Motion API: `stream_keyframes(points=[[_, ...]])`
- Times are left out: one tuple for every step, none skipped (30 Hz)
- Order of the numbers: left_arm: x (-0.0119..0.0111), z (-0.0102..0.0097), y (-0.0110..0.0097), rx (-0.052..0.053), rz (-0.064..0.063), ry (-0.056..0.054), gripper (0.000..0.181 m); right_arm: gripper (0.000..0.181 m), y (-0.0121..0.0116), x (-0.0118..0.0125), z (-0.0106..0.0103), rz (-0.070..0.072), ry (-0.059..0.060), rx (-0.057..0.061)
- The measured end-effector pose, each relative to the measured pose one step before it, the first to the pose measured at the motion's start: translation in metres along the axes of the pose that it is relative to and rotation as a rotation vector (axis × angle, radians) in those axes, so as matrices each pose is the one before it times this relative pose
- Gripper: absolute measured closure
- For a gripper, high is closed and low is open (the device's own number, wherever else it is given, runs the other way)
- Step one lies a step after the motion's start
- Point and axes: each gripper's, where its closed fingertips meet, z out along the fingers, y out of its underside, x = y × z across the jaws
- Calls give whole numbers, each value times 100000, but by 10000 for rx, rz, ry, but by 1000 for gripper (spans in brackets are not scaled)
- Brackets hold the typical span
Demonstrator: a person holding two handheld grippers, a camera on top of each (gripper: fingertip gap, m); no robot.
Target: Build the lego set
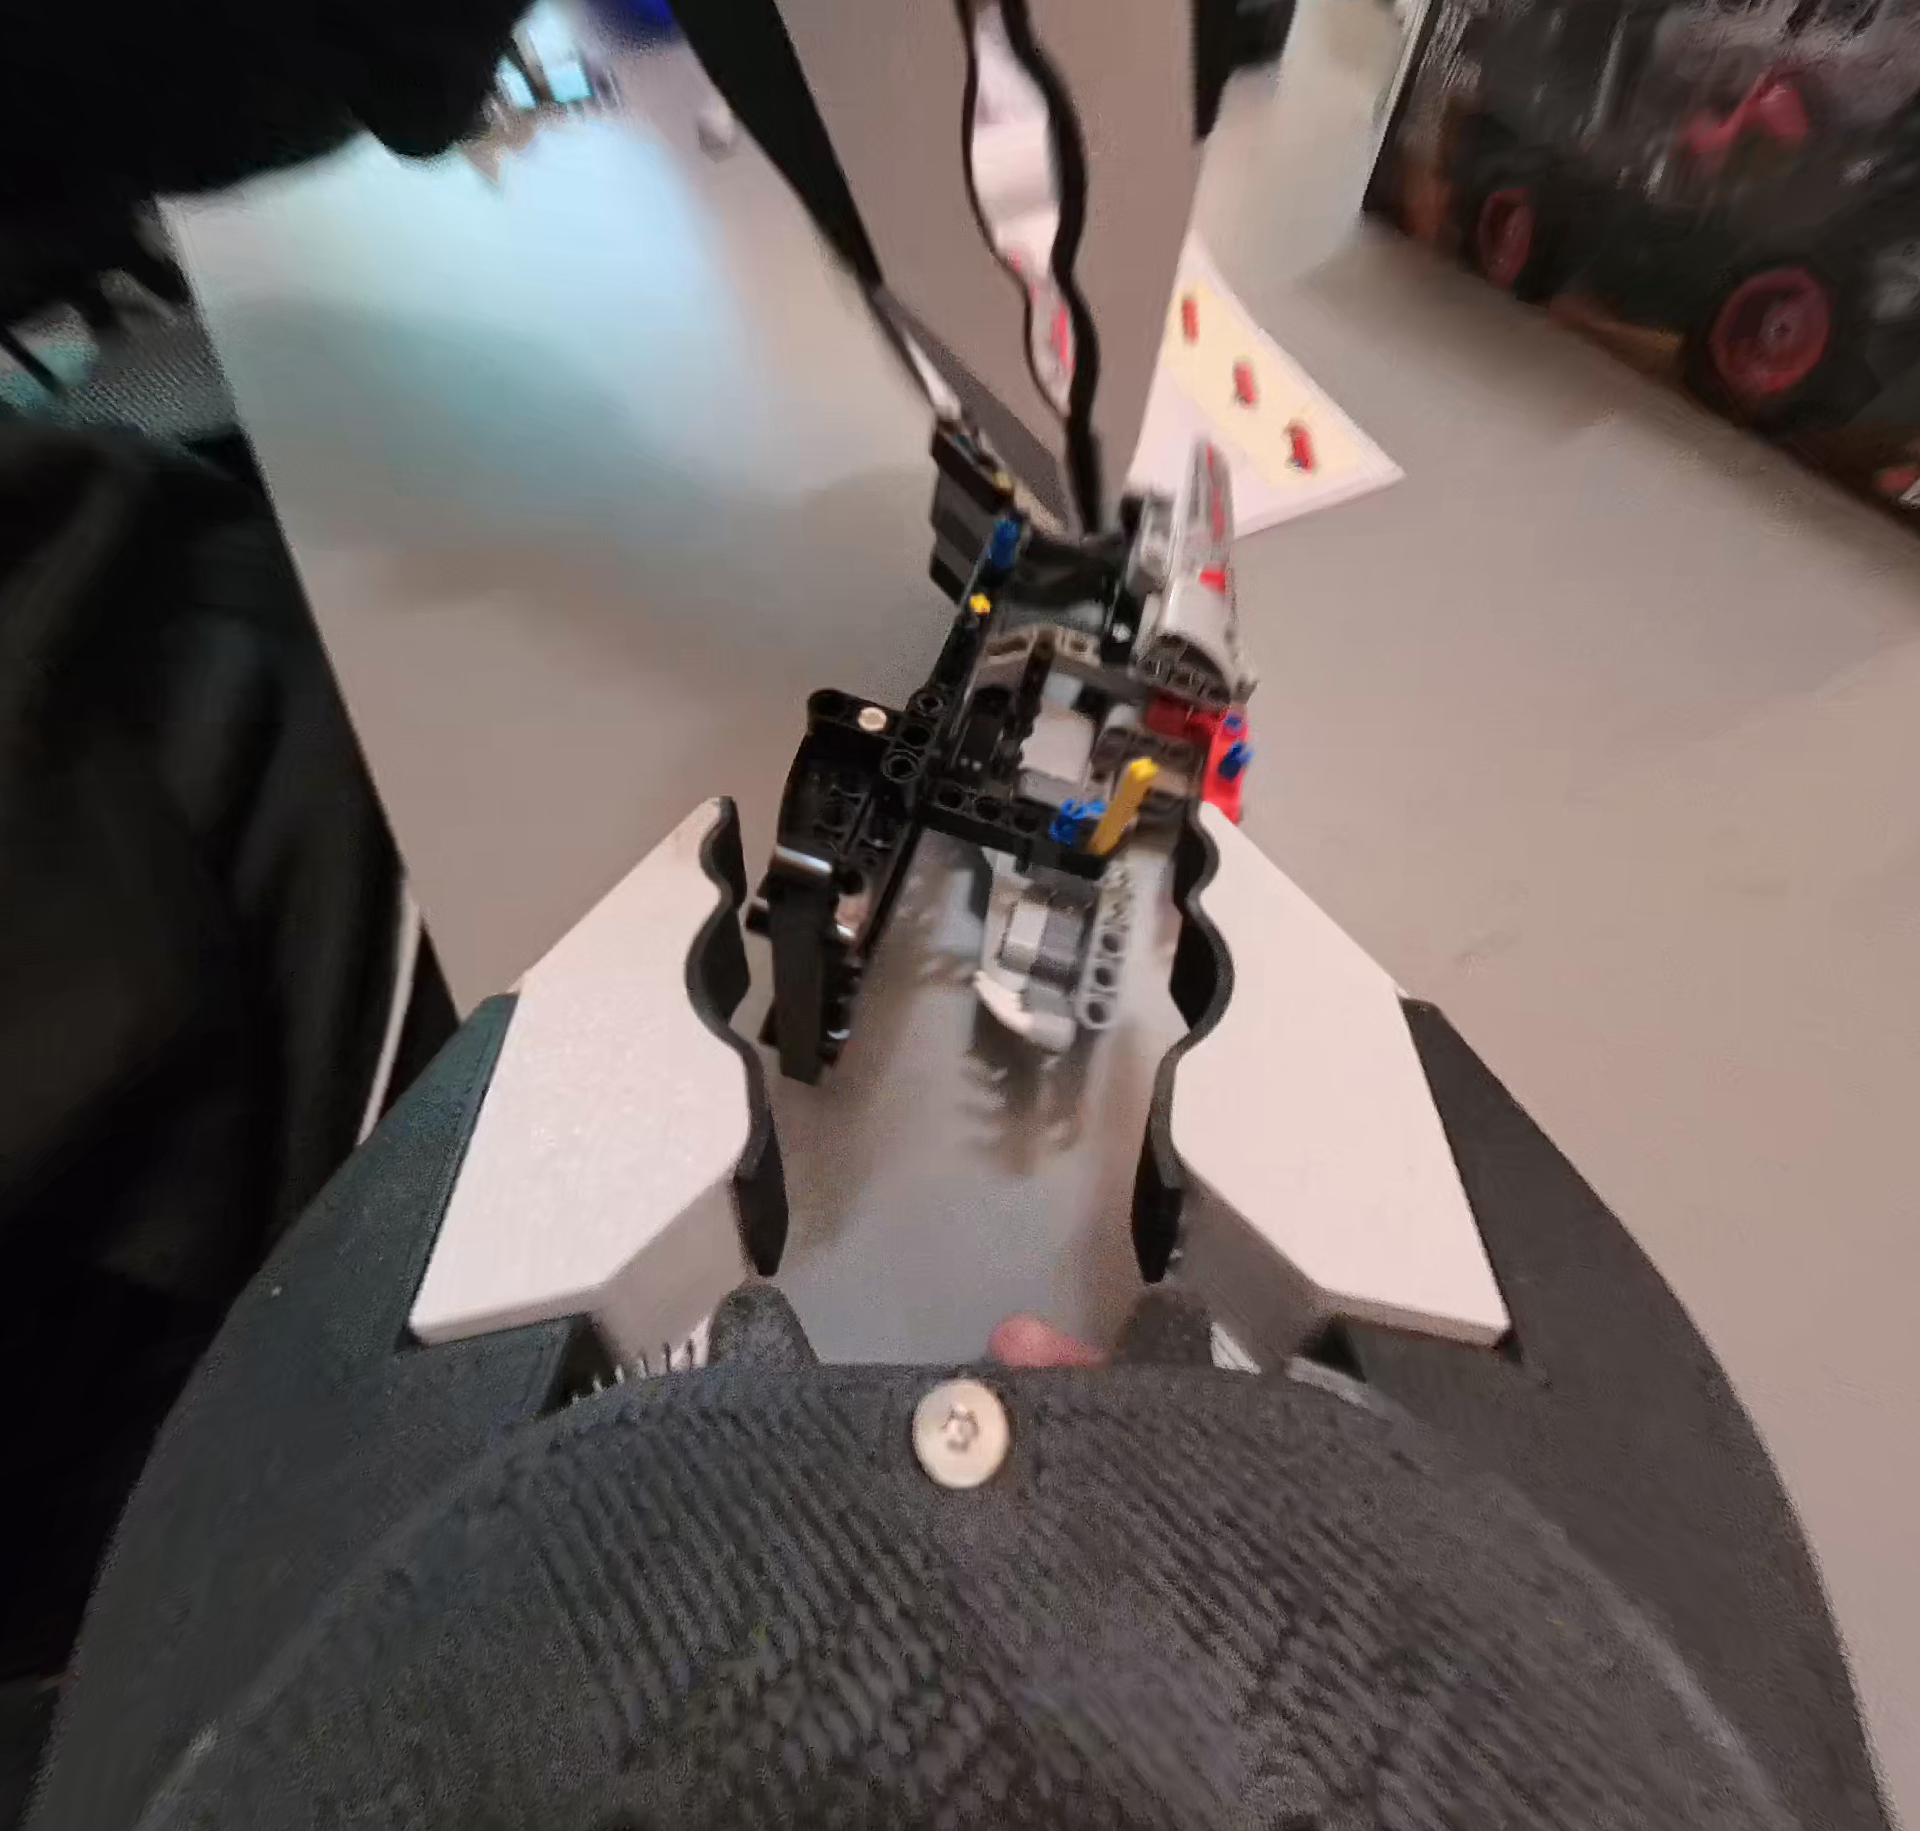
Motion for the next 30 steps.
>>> stream_keyframes(points=[[125,-221,-5,223,-195,194,181,114,-883,411,-1113,75,-12,716],[86,-159,-49,225,-23,100,181,117,-975,897,-1115,20,222,743],[124,-98,-22,165,71,66,181,120,-960,1055,-921,-1,240,665],[31,-53,19,90,17,-29,181,124,-1092,875,-724,36,81,678],[-181,-65,85,15,-80,-191,181,123,-1033,719,-495,163,-7,582],[-345,-122,31,43,-142,-336,181,129,-788,701,-254,60,2,403],[-531,-249,-53,114,-299,-507,181,145,-575,1070,14,-290,291,268],[-535,-387,-162,207,-446,-558,181,147,-294,1163,340,-478,435,136],[-229,-535,-322,335,-411,-413,181,142,192,577,516,-396,134,-134],[20,-614,-416,436,-342,-295,181,138,591,-46,598,-164,-240,-404],[15,-620,-449,483,-311,-325,181,134,609,-345,694,68,-378,-444],[143,-543,-386,442,-138,-236,181,126,468,-925,755,130,-649,-337],[233,-417,-249,344,31,-144,178,118,491,-1138,714,55,-712,-324],[94,-292,-15,173,66,-205,173,114,620,-911,649,-110,-485,-410],[14,-138,163,-13,84,-197,168,110,567,-708,621,-337,-280,-395],[149,-33,193,-88,69,-87,159,103,477,-385,582,-510,-47,-445],[416,9,109,-100,-9,52,146,97,514,-183,471,-414,87,-613],[665,-14,23,-99,-96,143,133,94,450,-136,330,-273,116,-672],[724,-61,-102,-43,-129,75,122,91,130,108,291,-174,340,-446],[805,37,-332,162,-72,-29,112,89,54,25,227,-217,327,-293],[1074,244,-414,334,36,-9,104,87,175,-279,189,-202,139,-252],[962,464,-42,200,170,-157,96,87,371,-260,199,-100,86,-302],[365,610,541,-172,316,-524,91,85,604,-156,287,5,88,-402],[-24,668,942,-483,433,-705,87,82,769,-114,408,2,72,-456],[-39,655,923,-527,444,-671,83,83,778,-51,488,-35,120,-450],[-119,560,775,-467,452,-687,81,85,694,212,500,-31,310,-417],[-283,423,508,-323,506,-737,81,88,535,34,424,9,220,-372],[-103,297,59,-55,482,-569,84,87,185,-89,273,38,162,-201],[308,259,-173,85,449,-208,84,88,-2,-30,65,28,164,-66],[282,323,-180,109,393,-127,90,91,-77,-24,-45,36,91,23]])
